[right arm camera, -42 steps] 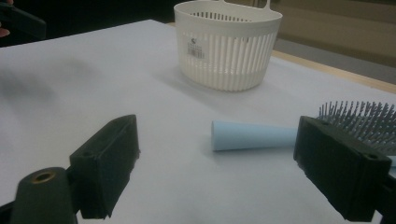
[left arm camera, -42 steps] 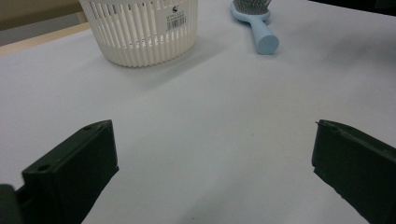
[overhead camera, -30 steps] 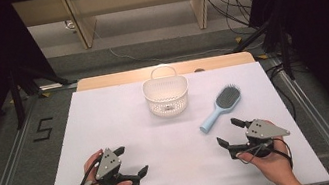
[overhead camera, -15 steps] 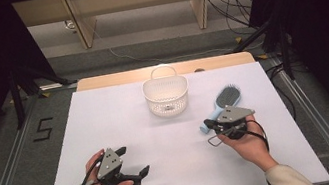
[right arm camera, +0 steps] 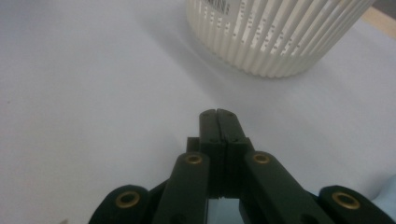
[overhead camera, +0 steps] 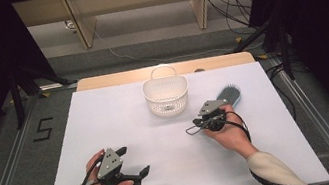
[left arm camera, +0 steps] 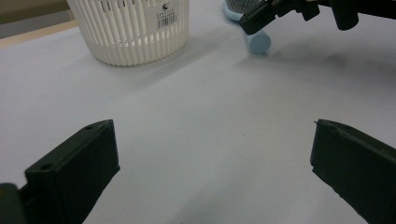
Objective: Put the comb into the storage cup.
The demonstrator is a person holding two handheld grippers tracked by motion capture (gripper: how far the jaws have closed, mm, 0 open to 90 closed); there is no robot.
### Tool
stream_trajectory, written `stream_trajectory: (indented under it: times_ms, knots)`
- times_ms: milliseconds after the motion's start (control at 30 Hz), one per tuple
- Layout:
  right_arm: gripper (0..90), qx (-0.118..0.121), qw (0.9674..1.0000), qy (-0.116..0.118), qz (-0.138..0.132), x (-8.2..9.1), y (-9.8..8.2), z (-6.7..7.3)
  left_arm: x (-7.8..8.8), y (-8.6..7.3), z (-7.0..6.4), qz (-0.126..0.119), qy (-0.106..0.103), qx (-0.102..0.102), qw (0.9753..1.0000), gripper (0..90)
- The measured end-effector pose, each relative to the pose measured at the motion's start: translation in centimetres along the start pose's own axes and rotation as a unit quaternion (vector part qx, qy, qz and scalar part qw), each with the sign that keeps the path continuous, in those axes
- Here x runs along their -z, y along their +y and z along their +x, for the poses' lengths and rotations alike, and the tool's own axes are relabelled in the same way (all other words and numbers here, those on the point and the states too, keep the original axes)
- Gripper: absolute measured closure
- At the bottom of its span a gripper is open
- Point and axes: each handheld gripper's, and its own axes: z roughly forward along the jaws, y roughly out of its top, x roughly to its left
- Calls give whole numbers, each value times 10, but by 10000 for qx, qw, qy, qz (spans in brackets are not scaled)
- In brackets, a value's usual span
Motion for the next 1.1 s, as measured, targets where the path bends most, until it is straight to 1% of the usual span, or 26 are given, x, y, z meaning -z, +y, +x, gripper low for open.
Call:
stream_trajectory:
  times_ms: [100, 133, 300, 500, 600, 633, 700, 800, 900, 1100]
  knots:
    - [900, -88, 9999, 9, 130, -3, -1, -2, -1, 0, 0, 14, -2, -3, 10000, 6]
    - [900, -150, 9997, 3, 208, -5, -2, -4, -1, 0, 0, 17, -7, -3, 10000, 7]
    - [900, -224, 9993, 9, 284, -7, -3, -8, -1, 0, 0, 26, 5, 1, 10000, 8]
    - [900, -274, 9991, 5, 313, -11, -3, -10, -1, 0, 0, 25, 0, 2, 10000, 10]
    - [900, -304, 9988, 8, 378, -14, -2, -11, -1, 0, 0, 20, 4, 2, 10000, 10]
    - [900, -414, 9982, 1, 429, -17, -1, -13, -1, 0, 0, 22, 6, 8, 10000, 10]
    - [900, -416, 9981, 15, 458, -17, -1, -13, -1, -1, 0, 21, 2, 12, 10000, 10]
    - [900, -520, 9971, -5, 549, -19, 0, -14, -1, -1, 0, 20, -4, 8, 10000, 10]
    - [900, -564, 9965, 8, 611, -18, 0, -14, -1, -1, 0, 20, -11, 22, 10000, 12]
    - [900, -514, 9947, 19, 889, -16, 1, -12, -1, 0, 0, 11, -10, 22, 10000, 12]
